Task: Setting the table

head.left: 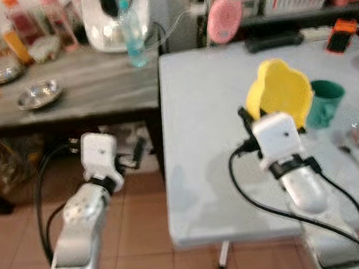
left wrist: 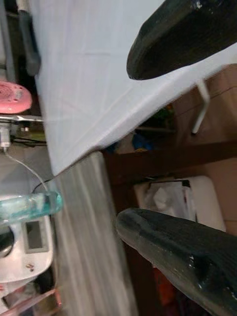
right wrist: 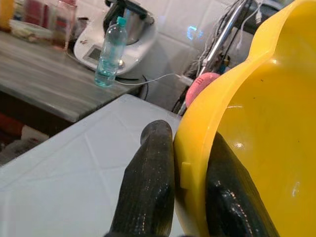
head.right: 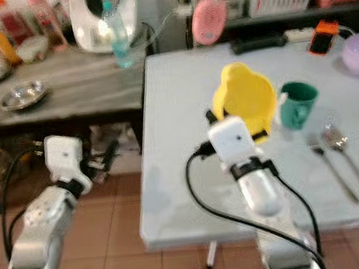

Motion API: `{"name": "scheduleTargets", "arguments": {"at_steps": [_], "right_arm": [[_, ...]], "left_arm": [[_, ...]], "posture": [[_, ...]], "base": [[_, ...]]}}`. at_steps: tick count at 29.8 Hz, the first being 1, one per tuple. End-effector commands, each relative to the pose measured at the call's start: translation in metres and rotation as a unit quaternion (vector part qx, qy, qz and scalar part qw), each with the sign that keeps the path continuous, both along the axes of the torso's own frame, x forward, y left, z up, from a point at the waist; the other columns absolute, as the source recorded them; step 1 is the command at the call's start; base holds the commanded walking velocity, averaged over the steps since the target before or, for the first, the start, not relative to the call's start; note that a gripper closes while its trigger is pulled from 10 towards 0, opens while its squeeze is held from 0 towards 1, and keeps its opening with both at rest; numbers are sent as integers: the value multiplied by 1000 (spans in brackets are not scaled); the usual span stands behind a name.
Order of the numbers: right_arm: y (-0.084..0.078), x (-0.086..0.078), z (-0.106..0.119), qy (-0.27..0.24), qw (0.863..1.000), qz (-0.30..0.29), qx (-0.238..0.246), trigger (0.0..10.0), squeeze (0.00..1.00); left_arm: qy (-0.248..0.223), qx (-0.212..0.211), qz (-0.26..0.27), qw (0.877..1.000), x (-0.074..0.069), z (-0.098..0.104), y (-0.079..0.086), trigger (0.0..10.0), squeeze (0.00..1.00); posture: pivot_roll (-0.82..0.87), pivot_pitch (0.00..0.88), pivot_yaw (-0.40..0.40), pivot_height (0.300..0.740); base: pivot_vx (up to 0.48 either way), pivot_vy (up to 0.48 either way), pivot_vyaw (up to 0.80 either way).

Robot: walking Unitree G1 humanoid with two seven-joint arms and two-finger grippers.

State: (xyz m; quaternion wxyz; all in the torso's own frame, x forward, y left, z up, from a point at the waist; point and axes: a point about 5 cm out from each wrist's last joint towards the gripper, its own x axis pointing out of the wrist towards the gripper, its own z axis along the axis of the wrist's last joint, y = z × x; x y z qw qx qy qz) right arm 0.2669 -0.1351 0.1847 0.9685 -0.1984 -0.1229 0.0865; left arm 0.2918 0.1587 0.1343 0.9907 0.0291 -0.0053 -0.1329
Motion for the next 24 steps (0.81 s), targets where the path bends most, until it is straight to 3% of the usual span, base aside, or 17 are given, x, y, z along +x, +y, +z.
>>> {"name": "scheduleTargets", "arguments": {"at_steps": [1,24], "right_arm": [[8,0,7,-14,1000,21,7,10000,0],[11,8,6,-14,999,26,14,10000,0]], "left_arm": [[-9,9,17,1000,0,5,8,10000,0],[-14,0,23,1000,9,10,2,10000,0]], "posture": [[-51,45,35,740],[-59,27,43,740]], "base": [[0,480,0],[0,480,0]]}}
